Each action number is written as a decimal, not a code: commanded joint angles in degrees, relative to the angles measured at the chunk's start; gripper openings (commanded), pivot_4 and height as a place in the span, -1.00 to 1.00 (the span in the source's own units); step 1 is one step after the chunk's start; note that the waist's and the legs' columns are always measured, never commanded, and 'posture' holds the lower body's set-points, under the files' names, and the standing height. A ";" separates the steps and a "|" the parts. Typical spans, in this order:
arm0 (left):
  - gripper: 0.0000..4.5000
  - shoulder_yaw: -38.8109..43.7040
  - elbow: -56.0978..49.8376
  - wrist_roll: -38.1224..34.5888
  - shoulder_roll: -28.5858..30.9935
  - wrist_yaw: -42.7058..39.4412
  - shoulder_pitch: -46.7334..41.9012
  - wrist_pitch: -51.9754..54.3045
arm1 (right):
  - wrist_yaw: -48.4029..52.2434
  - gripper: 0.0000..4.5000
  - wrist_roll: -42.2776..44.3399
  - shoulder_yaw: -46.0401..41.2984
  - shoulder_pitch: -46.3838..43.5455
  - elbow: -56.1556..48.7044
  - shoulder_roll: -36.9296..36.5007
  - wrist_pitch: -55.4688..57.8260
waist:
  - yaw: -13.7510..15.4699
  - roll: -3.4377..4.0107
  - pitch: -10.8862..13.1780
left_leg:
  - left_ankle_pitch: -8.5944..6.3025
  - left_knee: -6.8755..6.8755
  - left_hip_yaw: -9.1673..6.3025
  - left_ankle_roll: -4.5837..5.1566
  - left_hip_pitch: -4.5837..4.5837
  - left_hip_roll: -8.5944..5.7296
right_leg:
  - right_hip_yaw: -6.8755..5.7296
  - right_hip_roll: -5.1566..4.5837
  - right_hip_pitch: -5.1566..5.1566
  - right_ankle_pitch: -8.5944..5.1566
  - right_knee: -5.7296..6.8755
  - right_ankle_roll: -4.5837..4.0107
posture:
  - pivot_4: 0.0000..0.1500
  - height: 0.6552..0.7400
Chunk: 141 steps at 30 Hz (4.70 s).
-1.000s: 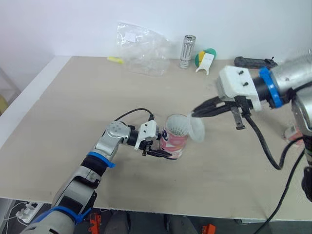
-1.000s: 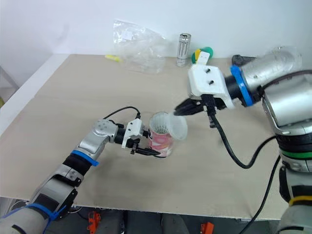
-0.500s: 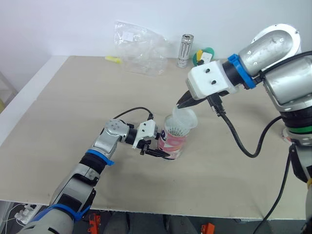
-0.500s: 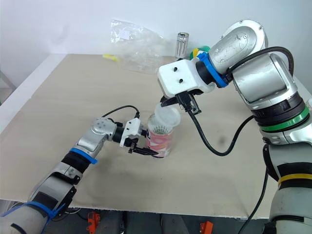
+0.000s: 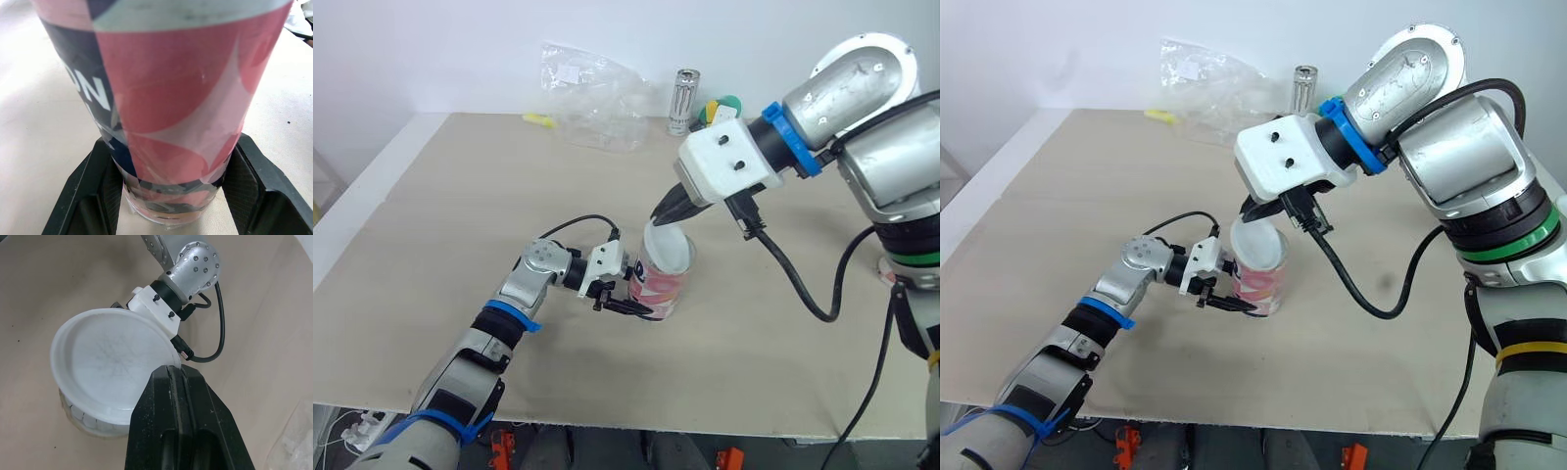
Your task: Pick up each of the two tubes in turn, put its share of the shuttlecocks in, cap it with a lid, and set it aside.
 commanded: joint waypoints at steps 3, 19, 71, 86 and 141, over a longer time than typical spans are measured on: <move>0.12 -2.72 2.98 4.76 1.98 -0.64 1.97 0.76 | 2.41 -0.97 -2.03 -0.29 -0.14 0.29 -1.67 -2.47 | 0.00 0.00 0.00 | 0.00 0.00 0.00 0.00 0.00 0.00 | 0.00 0.01 0.00 0.00 0.00 0.00 | 1.00 1.00; 0.12 -2.48 0.64 4.63 3.23 0.17 4.26 1.80 | 2.41 -0.97 -2.20 1.74 0.69 0.83 -1.98 -5.25 | -0.02 0.00 0.00 | -0.02 -0.05 0.00 0.03 0.00 0.04 | 0.00 0.05 -0.04 -0.03 0.00 -0.07 | 1.00 1.00; 0.12 -2.53 2.12 4.55 2.77 -0.23 2.58 1.96 | -0.81 -0.98 -0.10 -6.86 8.46 -2.03 3.79 7.48 | -0.34 -0.38 -0.32 | -0.07 -0.22 0.03 0.06 0.40 0.12 | 0.02 0.14 0.22 -0.09 0.00 -0.17 | 1.00 1.00; 0.12 -2.33 1.17 4.46 3.48 0.02 3.24 2.43 | 2.41 -0.98 -11.72 7.04 10.93 -0.63 2.09 -7.66 | -0.35 -0.44 -0.39 | -0.07 -0.23 0.04 0.06 0.54 0.12 | 0.03 0.14 0.31 -0.09 0.00 -0.17 | 1.00 1.00; 0.99 19.71 -33.31 -22.48 20.58 -0.95 16.76 21.59 | -32.54 1.00 18.47 -39.10 73.45 -28.93 1.38 21.08 | 0.47 -1.45 -0.28 | -0.11 -0.78 -0.01 -0.03 -0.23 0.33 | -0.10 0.24 -0.56 -0.38 -0.07 -0.45 | 1.00 1.00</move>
